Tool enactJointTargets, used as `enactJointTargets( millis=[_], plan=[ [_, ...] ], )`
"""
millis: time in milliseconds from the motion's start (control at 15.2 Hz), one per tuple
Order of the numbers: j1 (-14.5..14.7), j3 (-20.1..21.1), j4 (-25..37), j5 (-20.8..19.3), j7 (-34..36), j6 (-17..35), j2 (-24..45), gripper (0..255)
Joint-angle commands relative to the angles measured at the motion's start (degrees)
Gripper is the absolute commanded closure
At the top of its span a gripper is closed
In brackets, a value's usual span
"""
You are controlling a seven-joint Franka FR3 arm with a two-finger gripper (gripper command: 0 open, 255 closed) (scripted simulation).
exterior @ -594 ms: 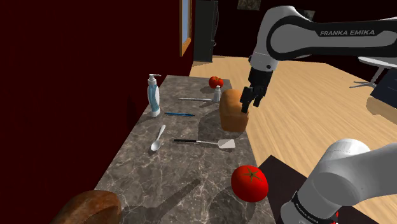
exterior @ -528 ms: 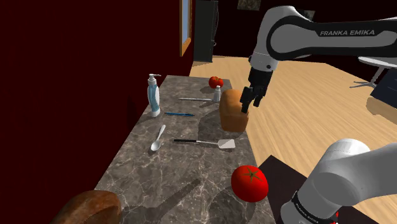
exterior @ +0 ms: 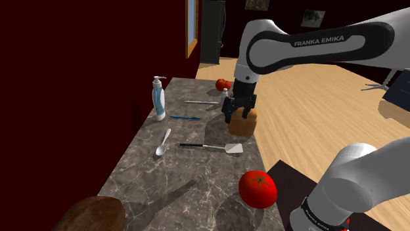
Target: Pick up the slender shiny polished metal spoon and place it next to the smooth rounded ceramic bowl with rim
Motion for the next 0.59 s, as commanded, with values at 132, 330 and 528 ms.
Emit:
enactJointTargets(
  millis=[132, 330, 528],
  plan=[
    [-0.1, 3.8, 3.2, 2.1, 8.2, 5.0, 7.8, 0],
    [-0.2, 6.3, 6.5, 2.7, 14.2, 8.3, 13.9, 0],
    [-0.4, 8.3, 10.5, 2.5, 20.2, 11.3, 20.4, 0]
  ],
)
